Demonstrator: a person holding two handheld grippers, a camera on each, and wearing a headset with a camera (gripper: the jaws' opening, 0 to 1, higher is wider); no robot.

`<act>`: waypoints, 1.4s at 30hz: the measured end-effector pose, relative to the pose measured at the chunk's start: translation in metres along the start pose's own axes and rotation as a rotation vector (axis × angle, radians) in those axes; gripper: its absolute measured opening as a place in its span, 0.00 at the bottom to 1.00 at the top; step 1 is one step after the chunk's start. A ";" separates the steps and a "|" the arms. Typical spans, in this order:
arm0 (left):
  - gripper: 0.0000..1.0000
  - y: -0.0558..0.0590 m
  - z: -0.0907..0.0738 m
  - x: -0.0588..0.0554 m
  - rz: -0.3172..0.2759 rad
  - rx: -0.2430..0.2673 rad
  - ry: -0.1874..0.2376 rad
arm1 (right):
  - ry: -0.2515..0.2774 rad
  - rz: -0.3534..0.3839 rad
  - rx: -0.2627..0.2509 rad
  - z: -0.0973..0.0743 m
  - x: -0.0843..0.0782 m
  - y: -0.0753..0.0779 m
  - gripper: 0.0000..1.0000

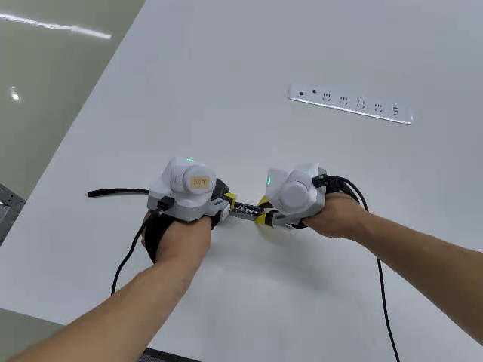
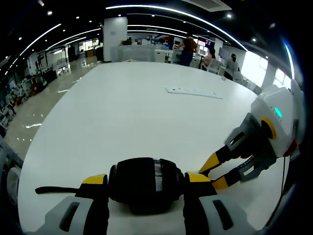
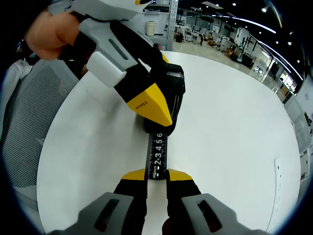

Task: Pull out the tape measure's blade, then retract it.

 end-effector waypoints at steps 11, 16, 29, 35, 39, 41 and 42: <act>0.58 0.000 0.001 0.000 0.000 -0.001 0.000 | 0.028 -0.033 -0.002 0.005 0.006 -0.001 0.14; 0.58 0.000 0.001 0.000 0.000 -0.002 0.000 | 0.034 -0.032 -0.003 0.006 0.008 -0.001 0.14; 0.57 0.000 0.001 0.001 0.008 -0.003 0.006 | 0.046 -0.020 -0.003 0.011 0.013 -0.001 0.14; 0.57 0.000 0.001 0.000 0.011 -0.004 0.007 | 0.052 -0.016 -0.005 0.012 0.015 -0.002 0.14; 0.57 0.000 0.001 0.000 0.011 -0.005 0.008 | 0.056 -0.013 -0.007 0.013 0.017 -0.002 0.14; 0.57 0.000 0.001 0.000 0.011 -0.004 0.008 | 0.057 -0.012 -0.008 0.013 0.017 -0.002 0.14; 0.57 0.000 0.001 0.000 0.011 -0.003 0.009 | 0.058 -0.010 -0.008 0.014 0.017 -0.002 0.14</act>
Point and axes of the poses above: the centre of the closed fingertips' face, and the gripper's own axes: z roughly forward along the fingers, y roughly to its right, x roughly out of its top, the point moved 7 cm from there along -z, roughly backward along the fingers, and after that the axes turned 10 degrees about z, right-handed, at the moved point
